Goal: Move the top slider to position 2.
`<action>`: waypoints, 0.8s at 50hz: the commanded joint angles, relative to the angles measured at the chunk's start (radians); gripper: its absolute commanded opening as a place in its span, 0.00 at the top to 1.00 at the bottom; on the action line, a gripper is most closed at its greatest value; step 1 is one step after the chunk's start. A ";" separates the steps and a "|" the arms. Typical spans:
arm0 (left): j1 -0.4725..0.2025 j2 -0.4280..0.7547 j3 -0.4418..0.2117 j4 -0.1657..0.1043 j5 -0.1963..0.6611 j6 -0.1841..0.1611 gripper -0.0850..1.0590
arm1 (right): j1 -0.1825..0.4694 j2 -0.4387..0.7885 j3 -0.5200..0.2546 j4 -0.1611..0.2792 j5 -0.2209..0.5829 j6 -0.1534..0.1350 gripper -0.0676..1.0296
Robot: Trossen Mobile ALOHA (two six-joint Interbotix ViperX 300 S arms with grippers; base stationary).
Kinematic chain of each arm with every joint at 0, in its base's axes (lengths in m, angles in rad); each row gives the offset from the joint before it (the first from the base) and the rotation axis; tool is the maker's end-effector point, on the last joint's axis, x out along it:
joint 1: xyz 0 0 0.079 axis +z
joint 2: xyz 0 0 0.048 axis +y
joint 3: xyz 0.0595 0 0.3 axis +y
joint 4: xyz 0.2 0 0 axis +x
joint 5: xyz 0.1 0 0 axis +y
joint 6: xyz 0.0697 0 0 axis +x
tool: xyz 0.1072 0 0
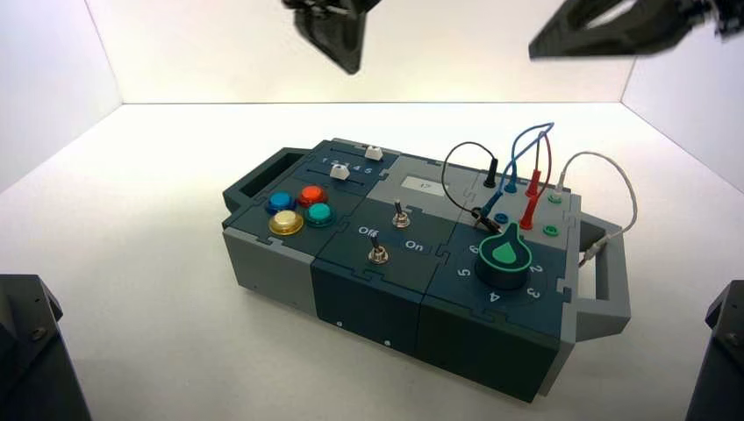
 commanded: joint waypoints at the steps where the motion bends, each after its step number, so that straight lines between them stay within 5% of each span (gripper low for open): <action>1: -0.028 0.015 -0.060 0.002 -0.006 0.002 0.95 | -0.020 0.012 -0.055 -0.048 -0.009 0.005 0.96; 12: -0.051 0.055 -0.084 0.002 -0.018 0.002 0.95 | -0.081 0.020 -0.067 -0.095 0.014 0.006 0.96; 40: -0.107 0.092 -0.072 0.002 -0.046 0.018 0.95 | -0.084 0.063 -0.110 -0.158 0.124 0.014 0.96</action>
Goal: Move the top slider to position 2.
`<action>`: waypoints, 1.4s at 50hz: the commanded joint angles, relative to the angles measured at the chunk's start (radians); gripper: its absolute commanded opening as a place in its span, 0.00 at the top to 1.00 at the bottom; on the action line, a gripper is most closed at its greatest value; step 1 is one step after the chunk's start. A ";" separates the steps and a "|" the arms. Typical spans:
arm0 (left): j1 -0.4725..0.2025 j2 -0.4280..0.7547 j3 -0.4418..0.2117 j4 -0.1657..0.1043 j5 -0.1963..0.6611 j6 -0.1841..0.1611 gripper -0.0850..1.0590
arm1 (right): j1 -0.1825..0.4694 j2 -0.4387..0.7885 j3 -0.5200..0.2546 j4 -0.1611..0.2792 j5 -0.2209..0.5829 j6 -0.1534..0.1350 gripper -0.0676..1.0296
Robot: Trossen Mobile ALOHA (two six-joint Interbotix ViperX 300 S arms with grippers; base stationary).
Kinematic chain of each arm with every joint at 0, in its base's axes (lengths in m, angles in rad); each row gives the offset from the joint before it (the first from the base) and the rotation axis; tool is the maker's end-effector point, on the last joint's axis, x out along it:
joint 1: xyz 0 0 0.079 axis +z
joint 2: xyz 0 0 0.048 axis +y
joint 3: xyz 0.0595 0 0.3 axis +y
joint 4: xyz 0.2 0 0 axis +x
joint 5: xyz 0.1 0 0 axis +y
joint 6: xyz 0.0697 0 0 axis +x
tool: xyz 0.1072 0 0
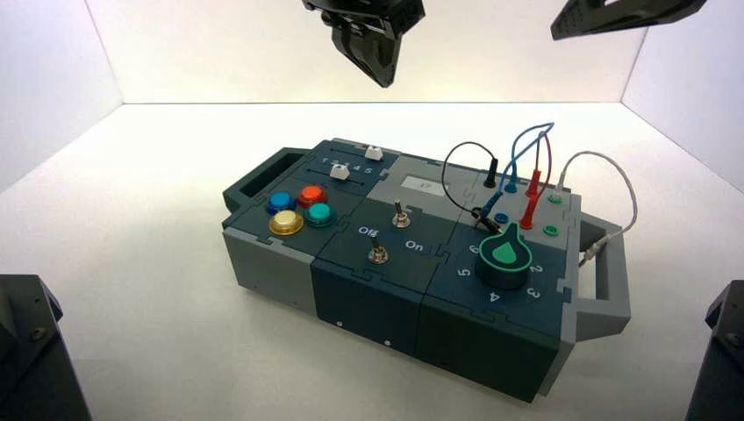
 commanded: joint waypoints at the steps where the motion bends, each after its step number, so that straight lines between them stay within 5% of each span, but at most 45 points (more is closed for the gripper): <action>1: -0.031 -0.008 -0.012 0.002 -0.008 0.009 0.95 | -0.003 0.017 -0.031 -0.006 0.002 0.006 0.96; 28: -0.044 0.031 0.043 0.002 0.002 0.012 0.95 | -0.003 0.017 -0.032 -0.006 0.002 0.008 0.96; 70: -0.067 0.147 0.026 0.006 -0.041 0.014 0.95 | -0.003 0.011 -0.031 -0.003 0.000 0.011 0.96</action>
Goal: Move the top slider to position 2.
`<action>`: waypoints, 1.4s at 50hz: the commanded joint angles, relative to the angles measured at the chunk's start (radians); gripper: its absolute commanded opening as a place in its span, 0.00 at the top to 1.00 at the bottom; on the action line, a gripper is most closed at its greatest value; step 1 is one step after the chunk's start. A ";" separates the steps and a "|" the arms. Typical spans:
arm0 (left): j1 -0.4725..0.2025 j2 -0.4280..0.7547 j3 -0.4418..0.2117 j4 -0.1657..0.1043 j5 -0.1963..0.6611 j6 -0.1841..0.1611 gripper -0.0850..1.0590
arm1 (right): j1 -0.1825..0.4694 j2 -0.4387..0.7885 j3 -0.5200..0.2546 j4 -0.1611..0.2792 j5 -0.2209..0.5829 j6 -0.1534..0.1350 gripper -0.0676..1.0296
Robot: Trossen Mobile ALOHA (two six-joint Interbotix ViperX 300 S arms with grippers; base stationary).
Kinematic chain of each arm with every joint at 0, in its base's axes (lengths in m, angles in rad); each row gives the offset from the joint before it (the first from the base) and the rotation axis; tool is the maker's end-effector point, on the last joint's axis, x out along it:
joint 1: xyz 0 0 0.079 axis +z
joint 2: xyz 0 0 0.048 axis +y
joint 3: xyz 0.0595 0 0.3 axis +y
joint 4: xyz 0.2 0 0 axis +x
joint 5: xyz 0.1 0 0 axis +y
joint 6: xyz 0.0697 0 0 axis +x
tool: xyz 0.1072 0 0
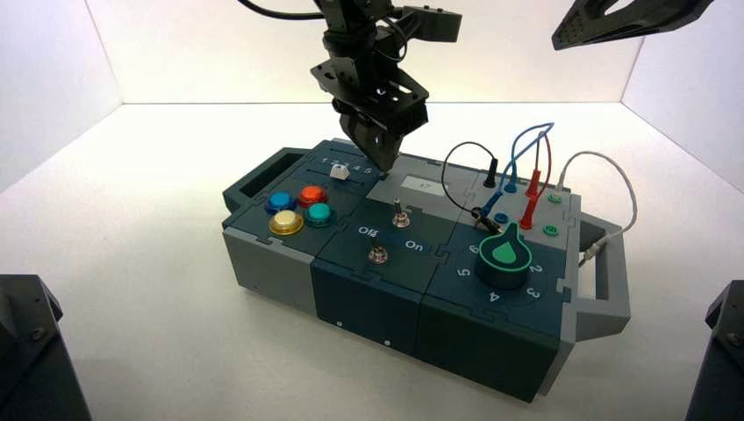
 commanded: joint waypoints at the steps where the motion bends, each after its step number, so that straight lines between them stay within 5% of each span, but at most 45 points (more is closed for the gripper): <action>1: -0.006 -0.012 -0.031 0.003 -0.012 0.005 0.95 | -0.003 0.005 -0.031 0.003 -0.008 0.005 0.96; 31: -0.003 0.015 -0.071 0.032 -0.015 0.029 0.95 | -0.003 0.005 -0.028 0.005 -0.008 0.008 0.96; 70: 0.044 0.028 -0.087 0.034 -0.015 0.060 0.95 | -0.003 0.005 -0.025 0.011 -0.008 0.009 0.96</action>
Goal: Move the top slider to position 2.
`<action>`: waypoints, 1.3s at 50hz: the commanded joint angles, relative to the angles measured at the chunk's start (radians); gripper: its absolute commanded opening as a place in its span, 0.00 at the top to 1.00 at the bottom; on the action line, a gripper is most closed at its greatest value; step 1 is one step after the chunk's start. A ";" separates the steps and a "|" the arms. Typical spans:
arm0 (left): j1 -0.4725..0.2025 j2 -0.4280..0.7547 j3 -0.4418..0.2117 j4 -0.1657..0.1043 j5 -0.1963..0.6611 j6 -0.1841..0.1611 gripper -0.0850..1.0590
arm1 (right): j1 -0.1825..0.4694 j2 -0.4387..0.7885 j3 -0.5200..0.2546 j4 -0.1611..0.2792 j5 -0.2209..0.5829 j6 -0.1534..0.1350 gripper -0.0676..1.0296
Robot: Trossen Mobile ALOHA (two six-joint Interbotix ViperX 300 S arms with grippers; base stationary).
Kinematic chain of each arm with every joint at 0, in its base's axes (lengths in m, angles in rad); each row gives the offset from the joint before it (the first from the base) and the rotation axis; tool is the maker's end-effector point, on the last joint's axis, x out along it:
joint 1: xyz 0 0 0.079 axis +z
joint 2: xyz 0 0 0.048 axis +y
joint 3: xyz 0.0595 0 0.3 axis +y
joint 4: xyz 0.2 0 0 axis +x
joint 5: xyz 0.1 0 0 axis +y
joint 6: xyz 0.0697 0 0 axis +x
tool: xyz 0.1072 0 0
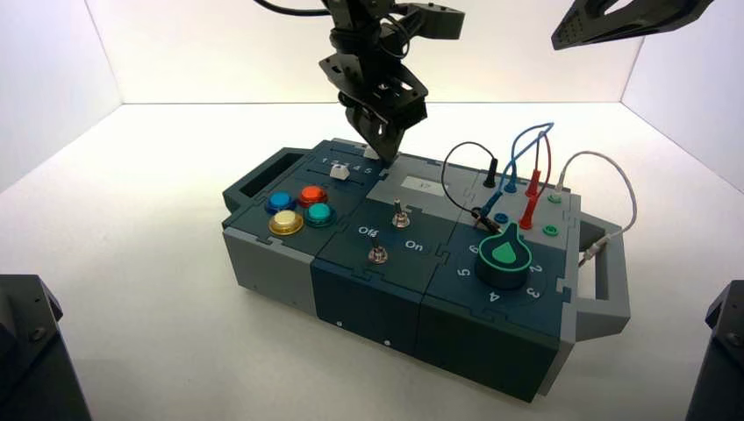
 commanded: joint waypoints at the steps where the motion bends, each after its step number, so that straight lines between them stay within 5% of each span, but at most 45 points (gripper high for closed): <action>1: 0.012 -0.014 -0.026 0.002 -0.005 0.006 0.95 | -0.003 0.005 -0.025 0.006 -0.006 0.006 0.96; 65: 0.063 -0.020 -0.017 0.002 0.014 0.011 0.95 | -0.003 0.005 -0.025 0.008 -0.008 0.006 0.96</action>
